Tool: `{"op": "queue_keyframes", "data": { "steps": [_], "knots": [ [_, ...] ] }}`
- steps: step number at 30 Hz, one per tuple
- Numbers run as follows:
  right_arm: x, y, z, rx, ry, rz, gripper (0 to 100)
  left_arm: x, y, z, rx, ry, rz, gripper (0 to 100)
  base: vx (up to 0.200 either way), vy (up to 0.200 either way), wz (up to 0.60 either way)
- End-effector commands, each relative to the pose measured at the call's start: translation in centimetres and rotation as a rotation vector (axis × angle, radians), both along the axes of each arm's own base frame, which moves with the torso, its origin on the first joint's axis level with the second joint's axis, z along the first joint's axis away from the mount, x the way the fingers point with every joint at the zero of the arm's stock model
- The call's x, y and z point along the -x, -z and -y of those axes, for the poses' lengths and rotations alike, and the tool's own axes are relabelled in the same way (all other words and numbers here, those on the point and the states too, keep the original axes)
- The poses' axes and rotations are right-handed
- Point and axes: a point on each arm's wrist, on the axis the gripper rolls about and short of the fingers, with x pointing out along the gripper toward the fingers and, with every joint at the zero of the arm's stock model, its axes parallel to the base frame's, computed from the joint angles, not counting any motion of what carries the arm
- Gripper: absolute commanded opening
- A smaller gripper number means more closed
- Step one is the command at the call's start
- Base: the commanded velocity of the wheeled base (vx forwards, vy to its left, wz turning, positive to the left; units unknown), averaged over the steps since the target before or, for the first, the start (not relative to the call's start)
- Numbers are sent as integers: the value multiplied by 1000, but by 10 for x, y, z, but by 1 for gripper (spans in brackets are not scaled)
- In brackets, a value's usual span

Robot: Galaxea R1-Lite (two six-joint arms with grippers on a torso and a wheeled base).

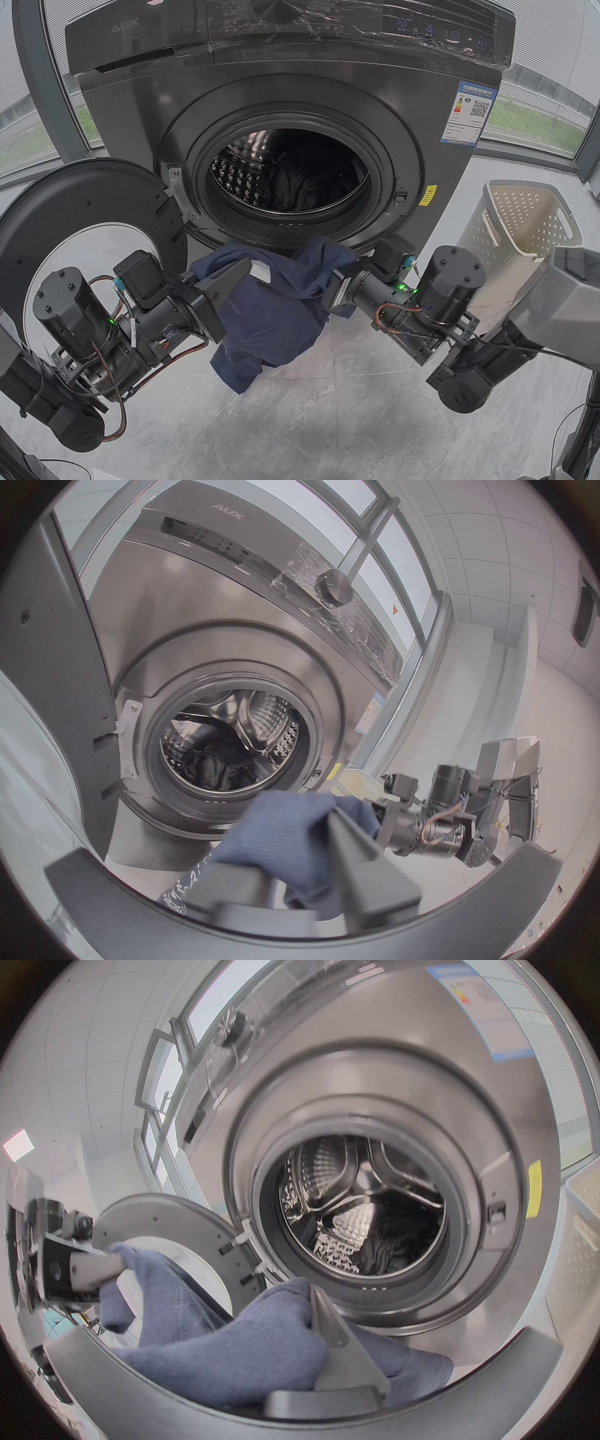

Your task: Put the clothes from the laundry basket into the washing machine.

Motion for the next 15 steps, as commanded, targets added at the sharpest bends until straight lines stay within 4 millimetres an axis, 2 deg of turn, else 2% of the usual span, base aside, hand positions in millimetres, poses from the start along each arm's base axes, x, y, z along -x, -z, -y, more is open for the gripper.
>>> {"op": "queue_keyframes", "data": {
  "steps": [1, 8, 15],
  "knots": [
    [18, -35, 15, -54, -5, 60, 0, 6, -1, 8, 3, 44, 1, 100, 0, 0, 0],
    [30, -58, 13, -103, -27, 107, 0, 5, 28, 7, -63, 33, -102, 100, 0, 0, 0],
    [30, -65, 15, -119, -18, 121, 0, -1, 57, 13, -139, 36, -194, 100, 0, 0, 0]
  ]
}}
